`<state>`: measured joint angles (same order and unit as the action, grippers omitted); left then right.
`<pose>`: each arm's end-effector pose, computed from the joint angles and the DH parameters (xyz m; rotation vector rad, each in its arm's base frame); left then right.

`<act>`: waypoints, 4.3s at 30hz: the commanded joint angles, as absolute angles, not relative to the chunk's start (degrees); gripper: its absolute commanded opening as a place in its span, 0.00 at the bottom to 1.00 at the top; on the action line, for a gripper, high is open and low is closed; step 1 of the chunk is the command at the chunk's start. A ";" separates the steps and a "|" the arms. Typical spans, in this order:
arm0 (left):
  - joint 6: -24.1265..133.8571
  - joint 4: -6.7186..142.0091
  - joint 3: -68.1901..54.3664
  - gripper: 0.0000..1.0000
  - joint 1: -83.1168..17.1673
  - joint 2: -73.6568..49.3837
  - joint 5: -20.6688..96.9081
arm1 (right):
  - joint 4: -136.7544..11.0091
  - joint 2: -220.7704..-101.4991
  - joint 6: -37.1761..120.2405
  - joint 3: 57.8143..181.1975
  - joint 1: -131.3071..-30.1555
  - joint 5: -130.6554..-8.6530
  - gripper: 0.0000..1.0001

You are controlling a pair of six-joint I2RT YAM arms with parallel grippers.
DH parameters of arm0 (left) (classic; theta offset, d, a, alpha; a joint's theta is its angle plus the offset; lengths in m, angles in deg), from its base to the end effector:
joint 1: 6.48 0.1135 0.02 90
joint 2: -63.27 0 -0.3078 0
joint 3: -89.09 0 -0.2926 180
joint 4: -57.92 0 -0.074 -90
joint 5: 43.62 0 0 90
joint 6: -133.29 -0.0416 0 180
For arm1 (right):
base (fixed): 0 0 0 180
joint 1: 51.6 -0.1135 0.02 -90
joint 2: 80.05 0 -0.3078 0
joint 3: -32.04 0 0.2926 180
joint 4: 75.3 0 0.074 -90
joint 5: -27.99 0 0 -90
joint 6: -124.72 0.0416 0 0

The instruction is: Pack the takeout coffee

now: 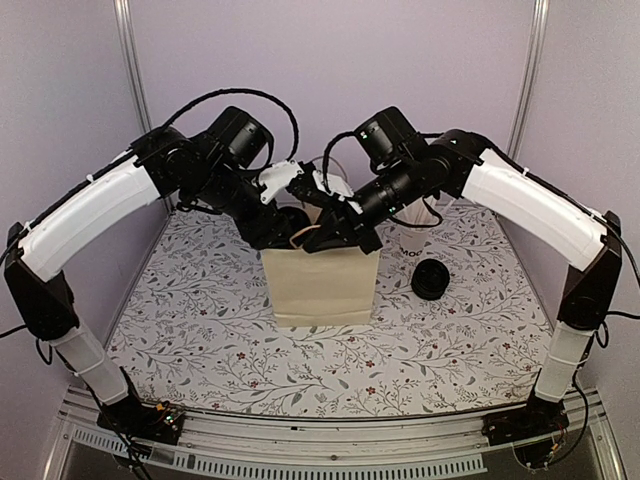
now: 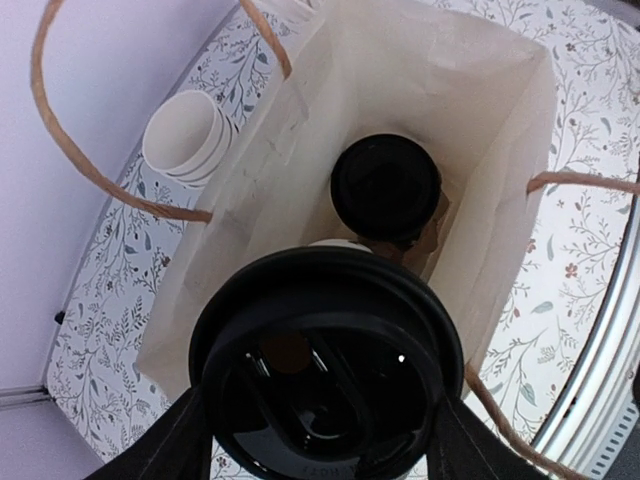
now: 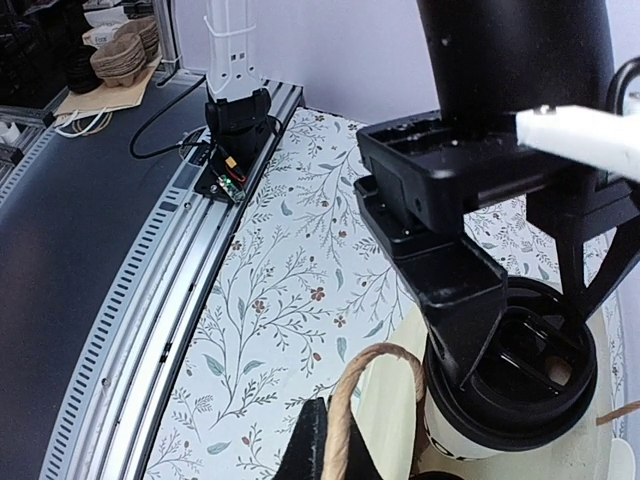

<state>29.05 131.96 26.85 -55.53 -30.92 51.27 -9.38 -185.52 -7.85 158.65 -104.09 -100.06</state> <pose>0.2545 -0.2878 0.4484 1.2554 2.1088 -0.1638 0.2541 0.3732 0.4405 -1.8994 1.2956 0.8638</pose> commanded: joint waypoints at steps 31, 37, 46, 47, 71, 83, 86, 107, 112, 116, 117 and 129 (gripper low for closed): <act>38.54 142.59 25.10 0.42 -62.92 -33.30 53.53 | -1.50 -185.35 -10.62 162.49 -110.70 -100.49 0.02; 39.26 144.37 22.27 0.42 -63.02 -33.20 54.26 | -1.50 -184.76 -10.98 161.05 -111.30 -100.07 0.03; 38.25 144.92 19.82 0.44 -62.94 -34.48 52.94 | -1.58 -185.26 -11.07 160.69 -112.07 -100.92 0.03; 38.13 144.90 19.68 0.44 -62.91 -34.69 52.73 | -1.51 -185.32 -11.07 160.66 -112.07 -100.93 0.03; 38.16 143.18 17.69 0.69 -61.06 -34.79 53.07 | -2.11 -186.14 -10.81 161.12 -112.43 -100.30 0.03; 37.95 140.89 27.57 0.77 -61.93 -27.58 50.41 | -3.74 -187.09 -9.46 161.45 -112.42 -97.52 0.06; 37.56 140.83 28.32 0.78 -62.03 -26.47 51.08 | -4.19 -187.43 -9.02 161.87 -112.42 -96.60 0.10; 36.01 141.07 27.41 0.73 -62.12 -22.73 49.57 | -1.86 -185.65 -10.02 164.73 -112.36 -90.96 0.60; 36.35 141.48 23.93 0.69 -62.13 -24.03 49.07 | -0.70 -183.77 -10.80 165.08 -111.26 -90.28 0.64; 36.37 141.60 21.66 0.67 -62.03 -25.10 48.68 | -0.29 -182.75 -10.89 165.16 -110.16 -89.68 0.65; 36.44 141.68 21.16 0.67 -62.03 -25.40 48.73 | -0.27 -182.59 -10.90 164.95 -109.96 -89.81 0.65; 37.27 142.52 15.58 0.65 -61.27 -28.66 47.79 | -0.28 -182.27 -11.22 163.85 -109.79 -92.04 0.65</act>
<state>36.59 141.78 17.49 -61.81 -27.21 49.01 -0.88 -183.34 -10.38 163.51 -110.02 -90.83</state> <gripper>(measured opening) 0.710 0.649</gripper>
